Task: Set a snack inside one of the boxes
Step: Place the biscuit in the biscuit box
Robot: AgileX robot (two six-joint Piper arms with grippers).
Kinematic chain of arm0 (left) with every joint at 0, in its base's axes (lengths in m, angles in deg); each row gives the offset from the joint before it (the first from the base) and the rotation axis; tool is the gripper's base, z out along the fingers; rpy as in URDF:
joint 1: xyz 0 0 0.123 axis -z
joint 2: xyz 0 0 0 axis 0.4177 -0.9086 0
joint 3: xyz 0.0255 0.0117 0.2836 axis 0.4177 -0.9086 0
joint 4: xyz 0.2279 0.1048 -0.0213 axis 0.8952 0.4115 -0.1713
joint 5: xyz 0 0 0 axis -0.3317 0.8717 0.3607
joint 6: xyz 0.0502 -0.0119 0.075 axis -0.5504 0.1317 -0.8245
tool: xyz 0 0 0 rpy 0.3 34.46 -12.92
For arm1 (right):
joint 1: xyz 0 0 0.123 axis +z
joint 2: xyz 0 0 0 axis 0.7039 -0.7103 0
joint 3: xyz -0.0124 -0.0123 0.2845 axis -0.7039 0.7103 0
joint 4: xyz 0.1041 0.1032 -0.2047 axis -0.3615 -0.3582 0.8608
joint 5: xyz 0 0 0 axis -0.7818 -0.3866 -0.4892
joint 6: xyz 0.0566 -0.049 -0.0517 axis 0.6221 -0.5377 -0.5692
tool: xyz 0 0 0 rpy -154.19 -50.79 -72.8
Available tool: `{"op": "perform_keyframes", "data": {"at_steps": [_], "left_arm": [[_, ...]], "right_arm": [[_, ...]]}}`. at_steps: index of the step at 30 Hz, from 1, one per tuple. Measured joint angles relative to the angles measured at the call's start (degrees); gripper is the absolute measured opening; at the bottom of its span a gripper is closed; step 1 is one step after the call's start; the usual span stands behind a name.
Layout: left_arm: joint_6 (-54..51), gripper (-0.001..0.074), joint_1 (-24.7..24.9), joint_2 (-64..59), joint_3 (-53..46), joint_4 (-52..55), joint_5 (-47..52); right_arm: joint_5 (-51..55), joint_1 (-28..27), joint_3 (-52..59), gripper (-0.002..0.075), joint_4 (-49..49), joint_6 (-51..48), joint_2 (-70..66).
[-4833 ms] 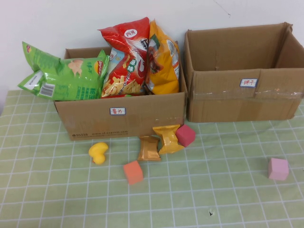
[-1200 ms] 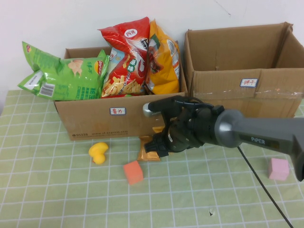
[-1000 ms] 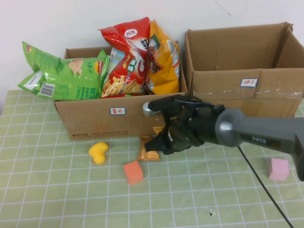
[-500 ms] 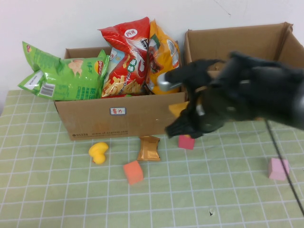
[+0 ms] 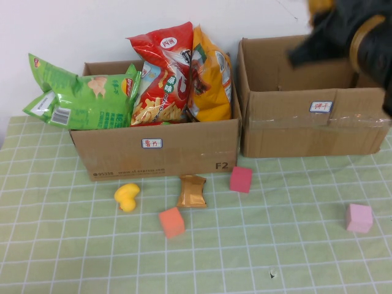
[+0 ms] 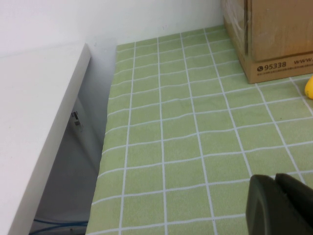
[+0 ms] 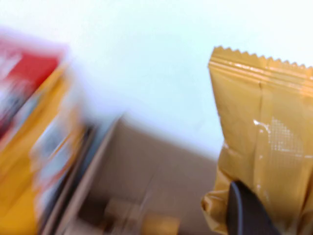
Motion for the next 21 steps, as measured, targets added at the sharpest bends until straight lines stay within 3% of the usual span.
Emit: {"op": "perform_keyframes", "data": {"at_steps": [3, 8, 16, 18, 21], "left_arm": [[0.00, -0.0003, 0.00, 0.00, 0.00, 0.00, 0.00], [0.00, -0.0003, 0.00, 0.00, 0.00, 0.00, 0.00], [0.00, -0.0002, 0.00, 0.00, 0.00, 0.00, 0.00], [0.00, -0.0003, 0.00, 0.00, 0.00, 0.00, 0.00], [0.00, -0.0002, 0.00, 0.00, 0.00, 0.00, 0.00]], "right_arm": [[-3.83, -4.63, -3.12, 0.0187, 7.37, 11.50, -2.80], [-12.92, -12.19, -7.73, 0.0187, 10.22, 25.20, -10.00], [-24.43, -18.81, -12.54, 0.0197, 11.47, 36.32, -20.70], [-24.82, -19.19, -12.71, 0.0238, 11.72, 37.19, -22.37], [-24.93, -19.37, -12.82, 0.0379, 11.83, 38.00, -23.45]]}}
